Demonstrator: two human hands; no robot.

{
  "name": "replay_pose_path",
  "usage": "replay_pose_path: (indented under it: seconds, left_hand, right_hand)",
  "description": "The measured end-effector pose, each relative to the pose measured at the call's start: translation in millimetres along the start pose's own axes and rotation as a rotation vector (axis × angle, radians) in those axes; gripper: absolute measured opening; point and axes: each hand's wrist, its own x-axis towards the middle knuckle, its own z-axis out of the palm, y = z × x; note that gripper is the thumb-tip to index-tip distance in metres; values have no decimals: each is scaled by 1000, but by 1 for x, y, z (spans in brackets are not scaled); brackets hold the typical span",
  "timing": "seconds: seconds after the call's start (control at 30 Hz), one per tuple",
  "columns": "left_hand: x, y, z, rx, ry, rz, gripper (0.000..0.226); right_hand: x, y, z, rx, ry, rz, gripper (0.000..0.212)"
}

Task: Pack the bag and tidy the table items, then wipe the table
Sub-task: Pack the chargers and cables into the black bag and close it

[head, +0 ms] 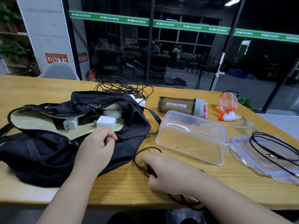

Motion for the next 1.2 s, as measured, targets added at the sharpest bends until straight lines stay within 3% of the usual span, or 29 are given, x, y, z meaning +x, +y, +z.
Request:
replay_pose_path:
  seconds: [0.23,0.47,0.87,0.97,1.07,1.2]
  left_hand:
    - [1,-2,-2,-41,-7,-8,27]
    - [2,-4,-2,-83,-7,-26,29]
    - [5,-7,-3,-62,25,-36,27]
    - [9,-10,-7,110,43,25,15]
    - [15,-23,-11,419,42,-1,30]
    - [18,-36,-14,624,90,32,32]
  right_hand:
    - [6,-9,-8,-3,117,-118,44]
    - [20,-17,-34,-25,299,-160,18]
    - [71,-29,-75,274,612,-98,27]
    - [88,-39,-81,336,650,-143,26]
    - [106,-48,-83,392,675,-169,27]
    - [130,-59,-82,509,769,-172,29]
